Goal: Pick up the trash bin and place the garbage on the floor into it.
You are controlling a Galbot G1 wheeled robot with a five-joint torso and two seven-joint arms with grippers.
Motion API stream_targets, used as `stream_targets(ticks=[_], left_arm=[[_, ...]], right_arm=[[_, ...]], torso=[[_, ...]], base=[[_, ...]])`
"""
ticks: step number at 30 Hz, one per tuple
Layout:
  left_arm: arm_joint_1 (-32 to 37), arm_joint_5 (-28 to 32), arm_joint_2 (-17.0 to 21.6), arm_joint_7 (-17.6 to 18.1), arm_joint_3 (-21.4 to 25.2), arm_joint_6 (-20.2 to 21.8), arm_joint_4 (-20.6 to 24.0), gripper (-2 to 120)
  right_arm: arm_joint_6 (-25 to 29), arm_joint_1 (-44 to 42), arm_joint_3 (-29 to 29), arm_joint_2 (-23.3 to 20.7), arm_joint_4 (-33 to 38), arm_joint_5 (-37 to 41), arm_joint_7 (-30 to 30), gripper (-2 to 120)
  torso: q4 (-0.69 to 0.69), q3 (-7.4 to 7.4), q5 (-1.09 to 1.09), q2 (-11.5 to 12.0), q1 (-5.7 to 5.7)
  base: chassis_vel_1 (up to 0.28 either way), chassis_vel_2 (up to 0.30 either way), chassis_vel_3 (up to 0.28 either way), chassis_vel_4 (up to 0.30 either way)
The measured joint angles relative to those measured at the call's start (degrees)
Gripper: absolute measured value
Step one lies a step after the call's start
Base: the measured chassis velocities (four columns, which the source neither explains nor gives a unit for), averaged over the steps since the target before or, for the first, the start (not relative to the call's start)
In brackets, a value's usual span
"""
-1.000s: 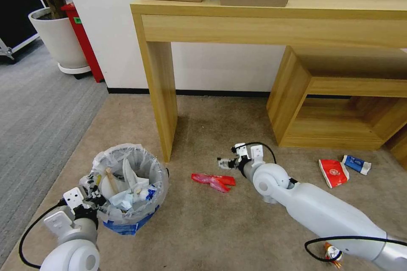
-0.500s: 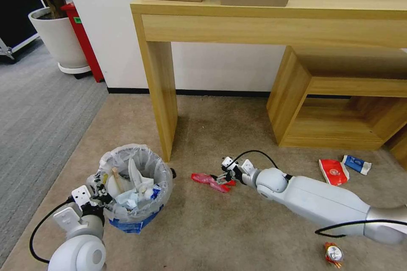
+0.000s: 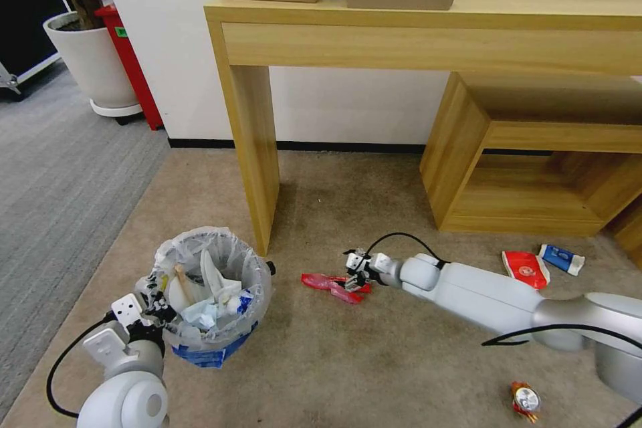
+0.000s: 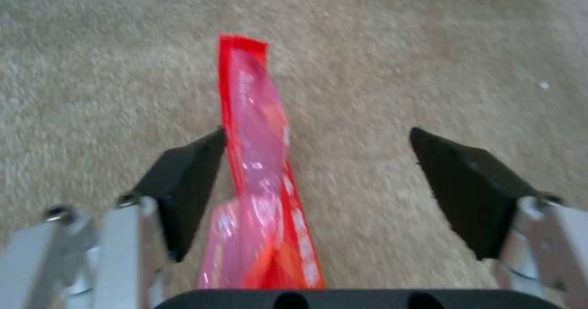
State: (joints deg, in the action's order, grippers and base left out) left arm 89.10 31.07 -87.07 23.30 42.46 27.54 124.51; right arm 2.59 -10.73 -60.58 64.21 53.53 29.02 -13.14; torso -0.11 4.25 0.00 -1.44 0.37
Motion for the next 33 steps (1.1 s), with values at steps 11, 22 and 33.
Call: stream_targets(ticks=[11,22,33], left_arm=[[-0.7,-0.1,-0.2,-0.1,-0.1,-0.7,-1.9,0],[-1.0,0.1,0.2,-0.2,-0.1,-0.9,-3.0,0],[-1.5,0.5,0.4,-0.1,-0.2,-1.0,-3.6,0]], right_arm=[[0.5,-1.3,-0.2,7.4,-8.6,-1.8,-0.5,76],[1.5,-3.0,2.1,11.5,-15.5,-3.7,-0.5,75],[2.1,-3.8,2.8,13.5,-19.2,-4.7,-0.4,72]], torso=[[-0.01,0.0,0.0,0.0,0.0],[-0.01,0.0,0.0,0.0,0.0],[-0.01,0.0,0.0,0.0,0.0]], base=[[0.0,0.0,0.0,0.0],[0.0,0.0,0.0,0.0],[0.0,0.0,0.0,0.0]])
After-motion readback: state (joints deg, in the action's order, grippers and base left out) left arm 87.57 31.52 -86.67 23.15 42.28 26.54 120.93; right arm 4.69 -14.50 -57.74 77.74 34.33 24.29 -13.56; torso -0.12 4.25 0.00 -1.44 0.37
